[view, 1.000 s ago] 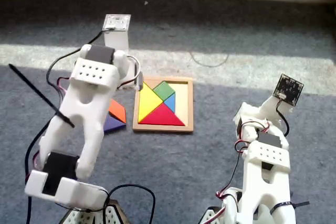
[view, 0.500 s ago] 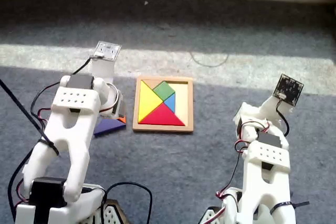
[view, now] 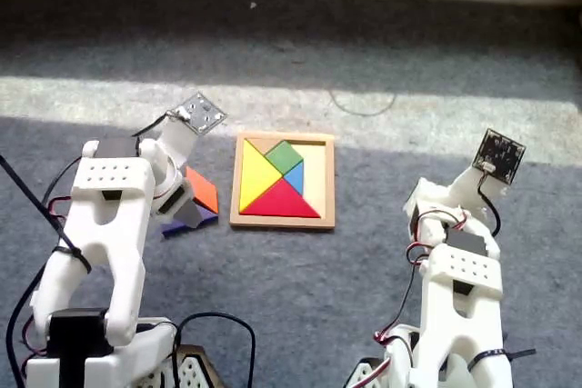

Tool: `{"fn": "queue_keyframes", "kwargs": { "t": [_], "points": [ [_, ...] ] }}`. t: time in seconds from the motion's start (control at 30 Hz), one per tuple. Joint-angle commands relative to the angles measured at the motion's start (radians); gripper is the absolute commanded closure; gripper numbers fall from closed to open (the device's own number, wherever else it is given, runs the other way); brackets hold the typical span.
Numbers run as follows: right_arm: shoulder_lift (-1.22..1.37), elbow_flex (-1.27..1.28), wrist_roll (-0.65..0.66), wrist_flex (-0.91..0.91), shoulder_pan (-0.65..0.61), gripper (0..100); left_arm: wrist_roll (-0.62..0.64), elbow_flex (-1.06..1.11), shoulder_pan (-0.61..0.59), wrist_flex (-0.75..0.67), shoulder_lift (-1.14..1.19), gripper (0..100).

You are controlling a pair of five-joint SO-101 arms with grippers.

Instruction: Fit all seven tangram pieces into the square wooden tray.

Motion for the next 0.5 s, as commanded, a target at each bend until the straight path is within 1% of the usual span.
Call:
{"fn": "queue_keyframes", "kwargs": {
  "t": [0.0,0.13,0.27,0.4,0.47],
  "points": [
    [-0.03,-0.004,0.012,-0.021,-0.007,98.8,-0.1,-0.007,-0.002,-0.021,-0.027,70],
    [-0.03,-0.004,0.012,-0.021,-0.007,98.8,-0.133,-0.01,-0.001,-0.029,-0.027,70],
    [-0.03,-0.004,0.012,-0.021,-0.007,98.8,-0.137,0.01,-0.001,-0.077,-0.024,70],
    [-0.03,-0.004,0.012,-0.021,-0.007,98.8,-0.226,0.094,0.033,-0.135,-0.024,70],
    [-0.03,-0.004,0.012,-0.021,-0.007,98.8,-0.241,0.127,0.047,-0.17,-0.024,70]
  ]
}}
